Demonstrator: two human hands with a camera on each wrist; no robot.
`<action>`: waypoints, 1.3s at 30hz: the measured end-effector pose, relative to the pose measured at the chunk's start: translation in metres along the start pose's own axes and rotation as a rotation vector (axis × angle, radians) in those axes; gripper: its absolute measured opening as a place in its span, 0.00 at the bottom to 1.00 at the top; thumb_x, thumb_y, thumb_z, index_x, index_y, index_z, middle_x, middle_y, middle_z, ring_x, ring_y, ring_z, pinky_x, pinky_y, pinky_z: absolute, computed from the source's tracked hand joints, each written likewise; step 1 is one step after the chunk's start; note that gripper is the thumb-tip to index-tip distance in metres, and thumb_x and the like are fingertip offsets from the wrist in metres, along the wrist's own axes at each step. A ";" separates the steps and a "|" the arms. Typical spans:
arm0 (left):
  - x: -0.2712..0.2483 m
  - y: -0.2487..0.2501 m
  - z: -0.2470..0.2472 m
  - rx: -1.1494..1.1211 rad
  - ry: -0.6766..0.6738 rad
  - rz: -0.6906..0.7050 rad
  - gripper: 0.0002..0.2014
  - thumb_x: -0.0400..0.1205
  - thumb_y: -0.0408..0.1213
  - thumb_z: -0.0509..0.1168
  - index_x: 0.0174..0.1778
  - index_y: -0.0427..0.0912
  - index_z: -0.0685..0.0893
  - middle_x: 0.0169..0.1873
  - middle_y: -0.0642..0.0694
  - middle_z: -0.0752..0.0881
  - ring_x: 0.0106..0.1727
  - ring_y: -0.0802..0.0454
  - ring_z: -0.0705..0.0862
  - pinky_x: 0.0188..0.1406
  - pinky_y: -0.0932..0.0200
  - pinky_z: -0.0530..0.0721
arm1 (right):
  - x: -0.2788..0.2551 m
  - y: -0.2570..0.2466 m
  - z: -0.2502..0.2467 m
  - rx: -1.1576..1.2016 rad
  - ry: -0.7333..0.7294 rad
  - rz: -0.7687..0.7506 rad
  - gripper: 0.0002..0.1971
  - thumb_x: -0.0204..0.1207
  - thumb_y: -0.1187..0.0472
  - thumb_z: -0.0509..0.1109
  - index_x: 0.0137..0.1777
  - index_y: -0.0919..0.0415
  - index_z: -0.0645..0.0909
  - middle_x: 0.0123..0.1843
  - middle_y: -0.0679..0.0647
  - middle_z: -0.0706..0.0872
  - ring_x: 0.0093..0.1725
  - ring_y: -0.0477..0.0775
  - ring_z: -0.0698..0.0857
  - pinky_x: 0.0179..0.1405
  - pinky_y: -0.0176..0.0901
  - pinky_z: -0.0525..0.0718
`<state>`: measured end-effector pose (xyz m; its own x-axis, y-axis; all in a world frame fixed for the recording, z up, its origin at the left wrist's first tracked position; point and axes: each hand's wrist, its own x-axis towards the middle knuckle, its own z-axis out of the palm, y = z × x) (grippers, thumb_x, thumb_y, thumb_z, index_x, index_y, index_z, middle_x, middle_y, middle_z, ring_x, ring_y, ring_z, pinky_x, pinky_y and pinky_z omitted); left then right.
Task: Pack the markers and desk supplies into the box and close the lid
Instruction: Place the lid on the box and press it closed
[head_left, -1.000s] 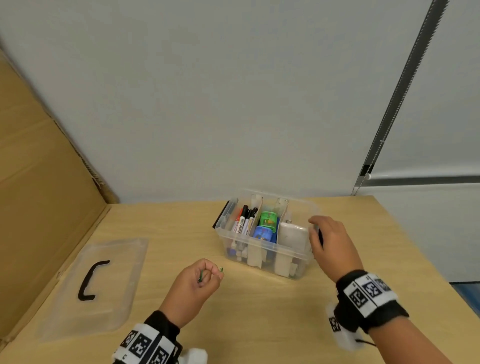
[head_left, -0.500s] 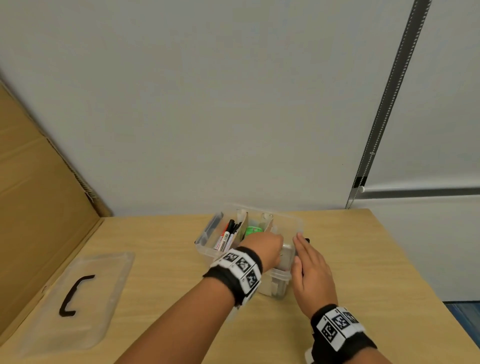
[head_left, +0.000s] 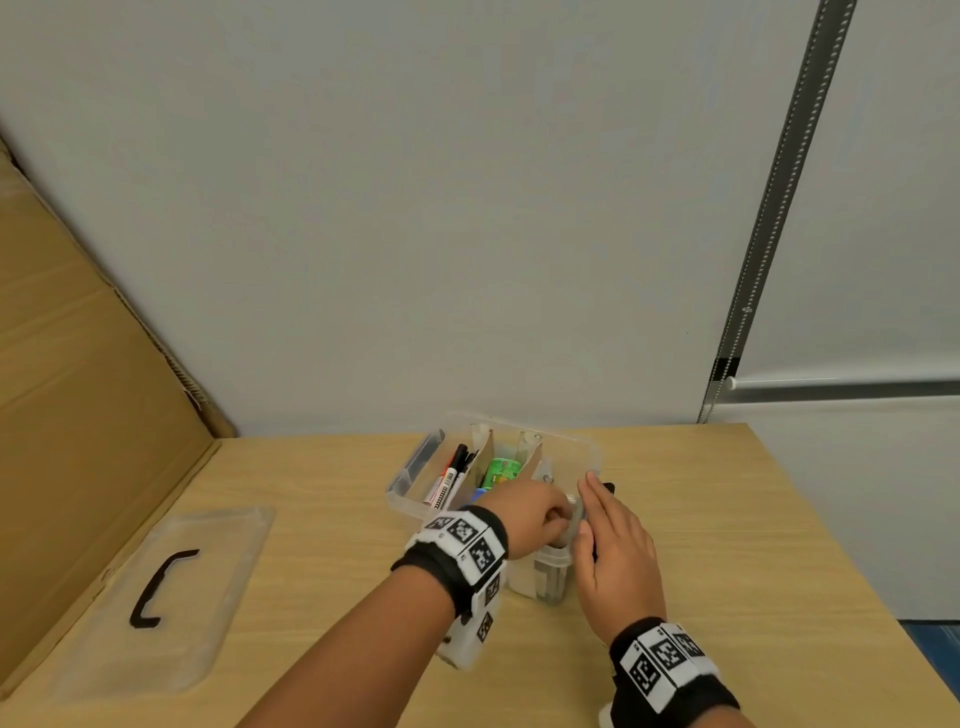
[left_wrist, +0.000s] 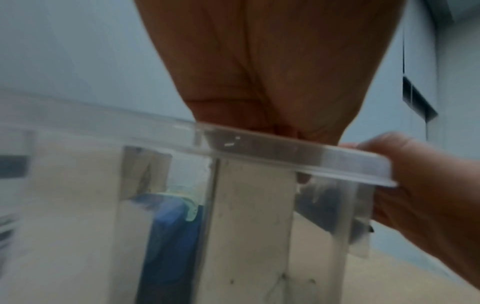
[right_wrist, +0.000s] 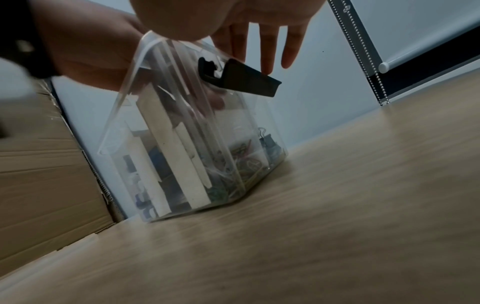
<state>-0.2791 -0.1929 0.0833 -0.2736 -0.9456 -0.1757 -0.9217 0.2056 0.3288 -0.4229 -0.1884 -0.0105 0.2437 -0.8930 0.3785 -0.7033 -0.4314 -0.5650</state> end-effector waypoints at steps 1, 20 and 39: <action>-0.009 -0.002 0.003 -0.046 0.089 0.009 0.13 0.84 0.41 0.58 0.62 0.47 0.82 0.54 0.49 0.87 0.52 0.53 0.83 0.55 0.57 0.81 | 0.000 0.000 0.000 0.002 -0.001 0.000 0.30 0.80 0.46 0.41 0.81 0.49 0.62 0.82 0.41 0.61 0.79 0.44 0.65 0.76 0.46 0.65; -0.230 -0.248 0.041 -0.271 0.606 -0.957 0.24 0.80 0.47 0.64 0.73 0.53 0.71 0.72 0.41 0.71 0.72 0.39 0.68 0.71 0.42 0.68 | -0.015 -0.111 0.019 -0.169 0.022 0.000 0.30 0.81 0.47 0.44 0.81 0.55 0.60 0.84 0.47 0.57 0.84 0.49 0.49 0.81 0.50 0.52; -0.275 -0.337 0.053 -0.410 0.453 -1.197 0.40 0.78 0.51 0.63 0.82 0.44 0.52 0.81 0.37 0.58 0.79 0.34 0.56 0.78 0.37 0.54 | -0.026 -0.278 0.220 -0.017 -1.013 -0.207 0.30 0.87 0.56 0.49 0.85 0.58 0.43 0.86 0.60 0.50 0.84 0.55 0.56 0.81 0.43 0.55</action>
<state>0.0921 0.0112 -0.0287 0.8244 -0.5057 -0.2544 -0.3587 -0.8143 0.4563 -0.0863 -0.0737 -0.0243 0.8035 -0.4943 -0.3317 -0.5908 -0.5941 -0.5459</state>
